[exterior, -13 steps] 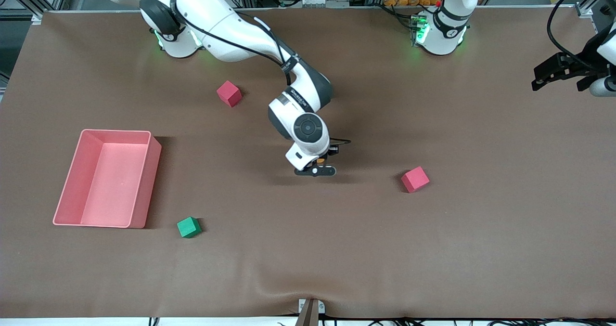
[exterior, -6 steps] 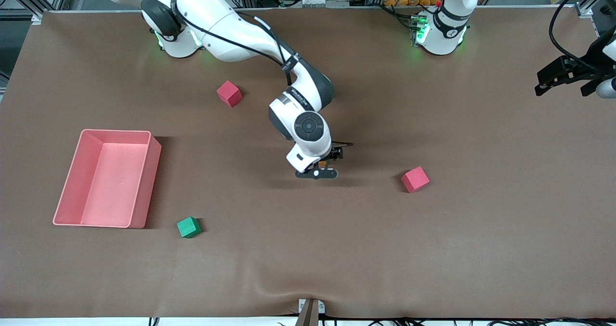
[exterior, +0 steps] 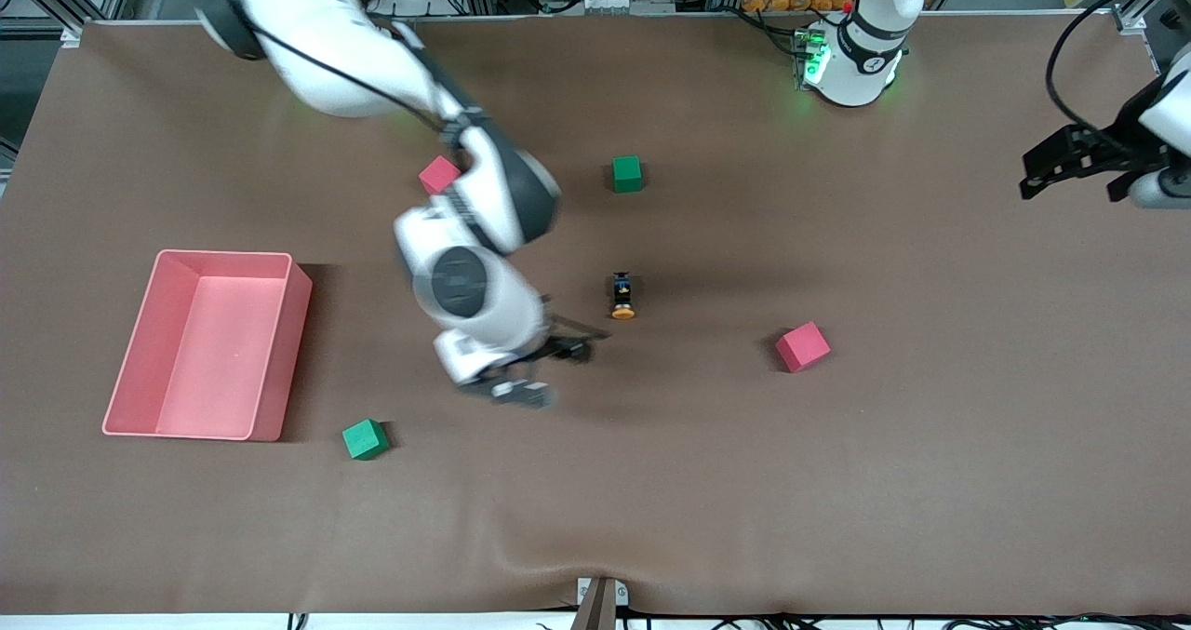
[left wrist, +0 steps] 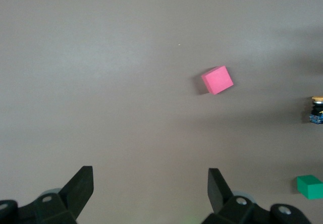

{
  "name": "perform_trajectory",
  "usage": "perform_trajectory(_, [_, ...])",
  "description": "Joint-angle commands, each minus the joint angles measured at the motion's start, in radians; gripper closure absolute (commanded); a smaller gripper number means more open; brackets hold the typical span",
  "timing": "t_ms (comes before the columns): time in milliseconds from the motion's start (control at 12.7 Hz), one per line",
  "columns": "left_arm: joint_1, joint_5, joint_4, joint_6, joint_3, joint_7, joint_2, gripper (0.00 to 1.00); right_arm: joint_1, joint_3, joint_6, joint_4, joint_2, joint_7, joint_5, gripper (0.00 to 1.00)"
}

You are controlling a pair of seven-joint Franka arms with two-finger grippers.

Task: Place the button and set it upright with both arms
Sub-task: 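Retract the right gripper while the left gripper reaches toward the button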

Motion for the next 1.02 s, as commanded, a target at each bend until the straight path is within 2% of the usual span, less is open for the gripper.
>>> perform_trajectory(0, [-0.002,-0.005,0.005,0.052,-0.059,-0.001,0.052,0.0,-0.162,0.045,-0.17,-0.033,-0.137,-0.058,-0.014,0.0])
perform_trajectory(236, [-0.005,-0.005,0.008,0.093,-0.156,-0.083,0.118,0.0,-0.334,0.042,-0.385,-0.033,-0.28,-0.15,-0.012,0.0])
perform_trajectory(315, [-0.02,-0.011,0.011,0.102,-0.197,-0.119,0.138,0.0,-0.359,0.031,-0.43,-0.033,-0.324,-0.159,-0.02,0.0])
perform_trajectory(473, [-0.068,-0.025,0.025,0.102,-0.228,-0.222,0.205,0.0,-0.434,0.034,-0.459,-0.038,-0.416,-0.193,-0.026,0.0])
perform_trajectory(631, [-0.163,-0.045,0.141,0.099,-0.239,-0.383,0.346,0.0,-0.46,0.014,-0.464,-0.058,-0.485,-0.228,-0.031,0.0])
perform_trajectory(788, [-0.253,-0.043,0.228,0.102,-0.239,-0.541,0.475,0.0,-0.448,-0.046,-0.418,-0.201,-0.597,-0.24,-0.035,0.0])
perform_trajectory(946, [-0.344,-0.042,0.31,0.114,-0.231,-0.635,0.584,0.0,-0.448,-0.116,-0.314,-0.443,-0.764,-0.399,-0.049,0.0])
